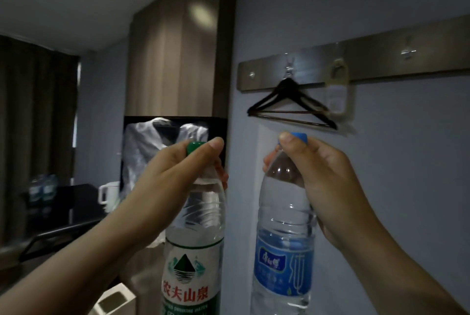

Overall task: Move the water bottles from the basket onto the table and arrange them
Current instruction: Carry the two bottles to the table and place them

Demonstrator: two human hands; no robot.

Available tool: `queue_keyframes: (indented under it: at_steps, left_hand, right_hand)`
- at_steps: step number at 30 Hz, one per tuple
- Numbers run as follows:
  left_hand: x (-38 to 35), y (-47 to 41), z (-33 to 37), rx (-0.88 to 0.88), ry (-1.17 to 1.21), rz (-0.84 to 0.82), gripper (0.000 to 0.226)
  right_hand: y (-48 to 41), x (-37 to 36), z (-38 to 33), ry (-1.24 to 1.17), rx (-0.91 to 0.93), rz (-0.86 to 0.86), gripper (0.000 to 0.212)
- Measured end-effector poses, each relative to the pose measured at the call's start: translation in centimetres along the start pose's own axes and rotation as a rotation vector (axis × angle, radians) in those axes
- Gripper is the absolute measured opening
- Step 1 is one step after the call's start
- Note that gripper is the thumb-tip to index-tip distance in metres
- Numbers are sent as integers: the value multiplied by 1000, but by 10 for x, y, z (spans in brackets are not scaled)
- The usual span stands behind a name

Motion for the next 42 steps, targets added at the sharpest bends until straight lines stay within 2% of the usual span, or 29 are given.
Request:
queue_keyframes:
  at_steps: [7, 17, 26, 31, 36, 42]
  left_hand:
    - [76, -20, -44, 3, -129, 151, 48]
    - [136, -65, -96, 19, -309, 357, 49]
    - [209, -81, -142, 68, -459, 498, 49]
    - [272, -87, -168, 93, -431, 539, 44]
    - [351, -99, -186, 67, -510, 560, 47]
    - [452, -123, -206, 64, -549, 558, 47]
  right_hand:
    - [-49, -80, 54, -154, 24, -137, 33]
    - [-129, -170, 138, -371, 69, -326, 39]
    - [-171, -272, 198, -475, 82, -425, 32]
    - [-189, -341, 217, -476, 103, -478, 37]
    - [-210, -419, 227, -534, 101, -471, 42]
    - [-244, -520, 240, -571, 99, -445, 34]
Point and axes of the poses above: each hand's wrist, its own y-axis away from the middle knuckle, its own x-axis out of the back of the hand, z = x × y, the point moved 5 cm from there along -y, towards the middle knuckle, and after that the axes turned 7 degrees about y, right-handed, at the moved point
